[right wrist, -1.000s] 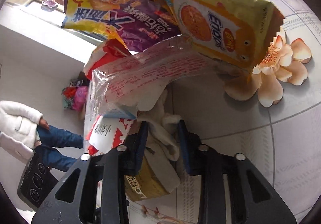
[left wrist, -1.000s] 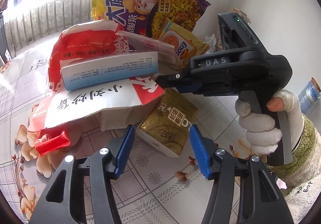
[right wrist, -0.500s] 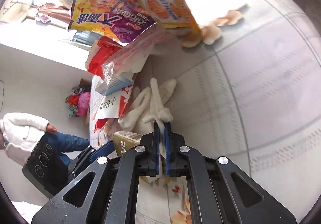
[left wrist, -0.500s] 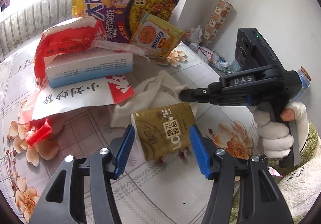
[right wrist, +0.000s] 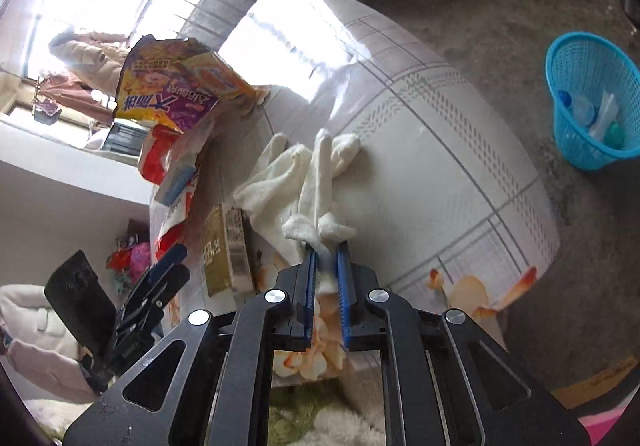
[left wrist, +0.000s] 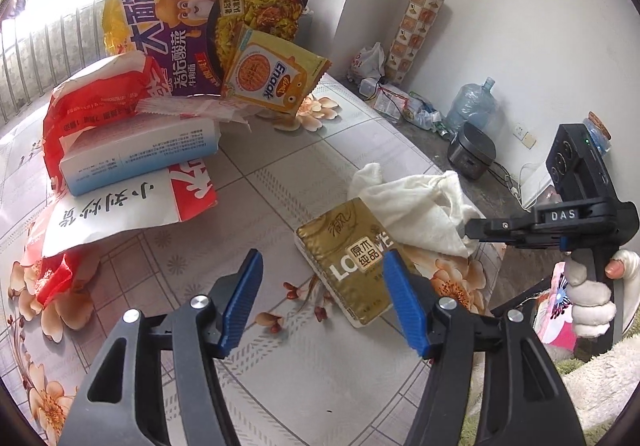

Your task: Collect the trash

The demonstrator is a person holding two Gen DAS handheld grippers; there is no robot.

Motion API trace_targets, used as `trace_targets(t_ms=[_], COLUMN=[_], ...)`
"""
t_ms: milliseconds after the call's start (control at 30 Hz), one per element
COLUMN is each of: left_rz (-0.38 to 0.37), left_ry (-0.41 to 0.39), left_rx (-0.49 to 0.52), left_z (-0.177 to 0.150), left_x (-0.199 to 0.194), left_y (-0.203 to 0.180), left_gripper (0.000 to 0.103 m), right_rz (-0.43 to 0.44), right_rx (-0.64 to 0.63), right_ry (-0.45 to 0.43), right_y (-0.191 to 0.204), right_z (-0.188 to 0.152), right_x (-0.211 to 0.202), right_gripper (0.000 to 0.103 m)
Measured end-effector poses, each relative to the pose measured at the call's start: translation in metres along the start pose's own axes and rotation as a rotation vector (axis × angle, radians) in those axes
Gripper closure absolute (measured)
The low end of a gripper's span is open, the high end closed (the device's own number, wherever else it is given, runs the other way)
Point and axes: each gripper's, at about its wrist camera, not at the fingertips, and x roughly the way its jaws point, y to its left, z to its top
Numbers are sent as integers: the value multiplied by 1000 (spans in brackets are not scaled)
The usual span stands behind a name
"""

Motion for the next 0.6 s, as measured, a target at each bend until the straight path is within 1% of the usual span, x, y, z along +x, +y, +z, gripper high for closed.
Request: trace_targets(t_ms=[67, 133, 167, 233, 300, 433, 467, 500, 533, 567, 600], left_rz=[-6, -28, -39, -53, -62, -71, -65, -61, -55, -50, -49], left_ry=[16, 32, 39, 46, 58, 86, 90, 93, 96, 99, 101], left_rx=[-5, -9, -6, 9, 21, 22, 19, 17, 13, 7, 2], left_z=[-1, -1, -1, -2, -2, -3, -2, -2, -2, -2, -2], left_x=[0, -1, -1, 0, 4, 12, 13, 14, 15, 17, 18], left_y=[-2, -4, -6, -11, -15, -22, -23, -24, -25, -25, -25], left_gripper=[41, 41, 41, 41, 41, 41, 41, 41, 41, 41, 41], right_rz=[-28, -36, -25, 5, 12, -20, -68, -133, -186, -209, -220], right_rx=[-25, -41, -51, -84, -132, -262, -303, -342, -379, -400, -408], right_ry=[-17, -75, -110, -150, -157, -96, -90, -87, -81, -88, -88], right_y=[0, 1, 0, 4, 12, 32, 36, 41, 44, 46, 46], right_z=[-4, -1, 3, 15, 29, 48, 48, 47, 43, 39, 36], right_x=[-10, -22, -30, -31, -21, 14, 21, 27, 32, 33, 32], right_gripper=[65, 64, 64, 62, 62, 62, 64, 70, 72, 76, 82])
